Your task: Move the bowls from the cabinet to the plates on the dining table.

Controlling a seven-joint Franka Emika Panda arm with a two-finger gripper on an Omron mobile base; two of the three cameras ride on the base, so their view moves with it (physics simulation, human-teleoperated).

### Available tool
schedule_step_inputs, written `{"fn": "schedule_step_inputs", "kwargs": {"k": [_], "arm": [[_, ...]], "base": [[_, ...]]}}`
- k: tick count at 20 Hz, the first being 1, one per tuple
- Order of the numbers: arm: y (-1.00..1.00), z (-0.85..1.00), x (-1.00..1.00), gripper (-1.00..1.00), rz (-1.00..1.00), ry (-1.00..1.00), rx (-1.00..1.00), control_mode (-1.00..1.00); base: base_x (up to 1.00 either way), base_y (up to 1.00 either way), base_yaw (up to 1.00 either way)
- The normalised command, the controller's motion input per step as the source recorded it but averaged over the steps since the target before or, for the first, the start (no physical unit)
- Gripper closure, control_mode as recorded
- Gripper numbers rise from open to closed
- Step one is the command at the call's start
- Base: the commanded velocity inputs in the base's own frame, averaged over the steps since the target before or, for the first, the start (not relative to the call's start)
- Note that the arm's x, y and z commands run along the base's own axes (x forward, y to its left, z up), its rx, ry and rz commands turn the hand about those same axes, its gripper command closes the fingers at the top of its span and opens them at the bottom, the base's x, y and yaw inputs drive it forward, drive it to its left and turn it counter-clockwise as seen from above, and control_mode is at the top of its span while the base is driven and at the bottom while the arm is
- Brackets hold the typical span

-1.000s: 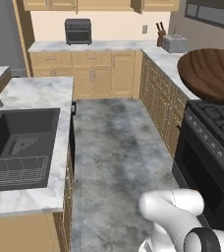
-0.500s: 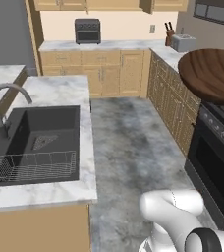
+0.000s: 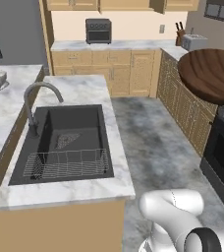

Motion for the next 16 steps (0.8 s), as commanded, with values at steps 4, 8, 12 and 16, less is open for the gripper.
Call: {"fn": "schedule_step_inputs", "kwargs": {"k": [4,8,12,16], "arm": [[0.00,0.00,0.00,1.00,0.00,0.00,0.00,1.00],[0.00,0.00,0.00,1.00,0.00,0.00,0.00,1.00],[0.00,0.00,0.00,1.00,0.00,0.00,0.00,1.00],[0.00,0.00,0.00,1.00,0.00,0.00,0.00,1.00]], "base": [[-0.10,0.62,0.00],[-0.10,0.62,0.00],[-0.10,0.62,0.00],[-0.09,0.62,0.00]]}}
